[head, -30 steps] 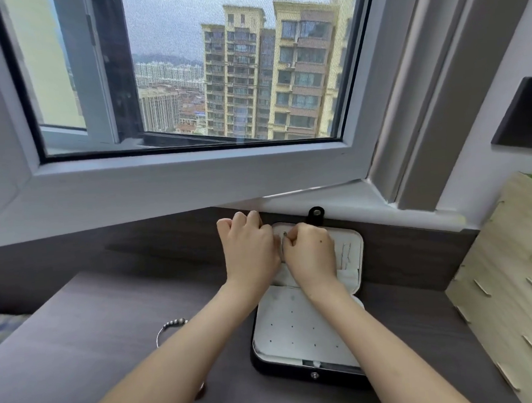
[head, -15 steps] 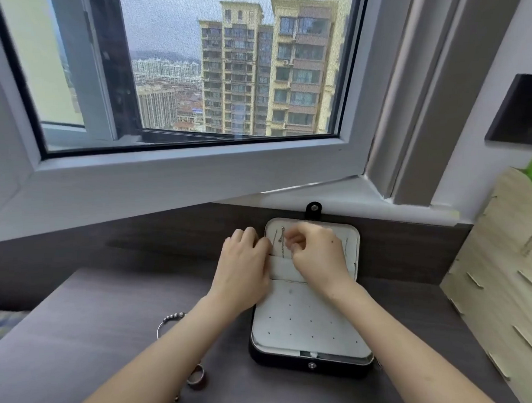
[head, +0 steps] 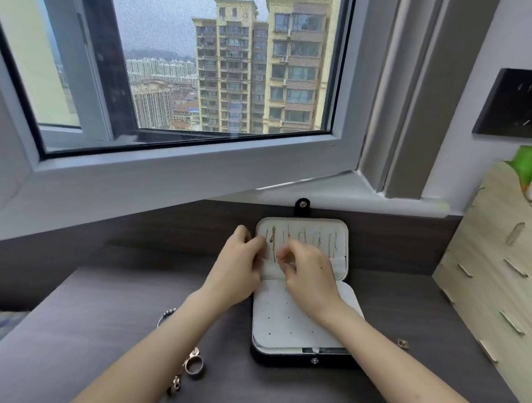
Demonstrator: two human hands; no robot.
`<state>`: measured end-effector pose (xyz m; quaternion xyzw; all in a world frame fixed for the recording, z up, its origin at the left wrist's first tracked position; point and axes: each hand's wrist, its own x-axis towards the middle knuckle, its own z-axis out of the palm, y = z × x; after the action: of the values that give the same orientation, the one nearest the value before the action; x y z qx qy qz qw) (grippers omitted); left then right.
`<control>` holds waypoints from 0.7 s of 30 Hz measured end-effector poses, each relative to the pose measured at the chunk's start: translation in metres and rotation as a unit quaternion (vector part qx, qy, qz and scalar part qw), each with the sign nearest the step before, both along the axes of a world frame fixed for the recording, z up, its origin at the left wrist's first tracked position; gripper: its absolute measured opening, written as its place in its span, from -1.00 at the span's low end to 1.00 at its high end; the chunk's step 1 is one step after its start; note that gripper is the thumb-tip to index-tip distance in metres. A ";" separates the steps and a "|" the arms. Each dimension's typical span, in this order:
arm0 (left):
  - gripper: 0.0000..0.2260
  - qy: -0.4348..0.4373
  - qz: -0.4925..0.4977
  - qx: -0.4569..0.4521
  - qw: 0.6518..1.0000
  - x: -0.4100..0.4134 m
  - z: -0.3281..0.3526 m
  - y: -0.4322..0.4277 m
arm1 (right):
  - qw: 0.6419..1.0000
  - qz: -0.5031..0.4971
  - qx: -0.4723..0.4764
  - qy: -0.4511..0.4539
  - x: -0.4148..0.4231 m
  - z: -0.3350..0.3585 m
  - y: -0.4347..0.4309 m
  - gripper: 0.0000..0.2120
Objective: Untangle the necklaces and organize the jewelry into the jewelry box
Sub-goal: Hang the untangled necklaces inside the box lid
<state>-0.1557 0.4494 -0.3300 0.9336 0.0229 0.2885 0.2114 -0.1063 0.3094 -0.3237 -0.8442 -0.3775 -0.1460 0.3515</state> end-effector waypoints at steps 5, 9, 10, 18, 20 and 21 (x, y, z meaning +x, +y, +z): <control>-0.81 0.003 -0.037 -0.011 0.999 -0.005 -0.003 -0.001 | 1.000 0.013 0.017 0.010 0.004 -0.003 -0.003 -0.87; -0.80 -0.003 -0.004 -0.040 0.999 -0.004 0.000 -0.002 | 1.000 0.002 0.024 0.021 0.004 0.002 -0.007 -0.85; -0.81 -0.008 0.002 -0.059 0.998 -0.004 0.002 -0.002 | 0.999 -0.001 0.028 0.021 0.003 0.003 -0.008 -0.83; -0.80 0.002 0.040 -0.139 0.989 -0.046 0.027 0.015 | 0.992 0.109 -0.025 0.058 -0.056 0.024 -0.014 -0.94; -0.78 0.032 0.050 -0.142 0.988 -0.067 0.031 0.022 | 0.979 0.169 -0.084 0.073 -0.080 0.023 -0.012 -0.96; -0.78 0.049 0.055 -0.142 0.987 -0.078 0.033 0.025 | 0.973 0.191 -0.105 0.074 -0.091 0.021 -0.011 -0.96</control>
<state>-0.2337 0.4743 -0.2970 0.9043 0.1254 0.2474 0.3244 -0.1975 0.2982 -0.3028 -0.7972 -0.5178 0.0277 0.3090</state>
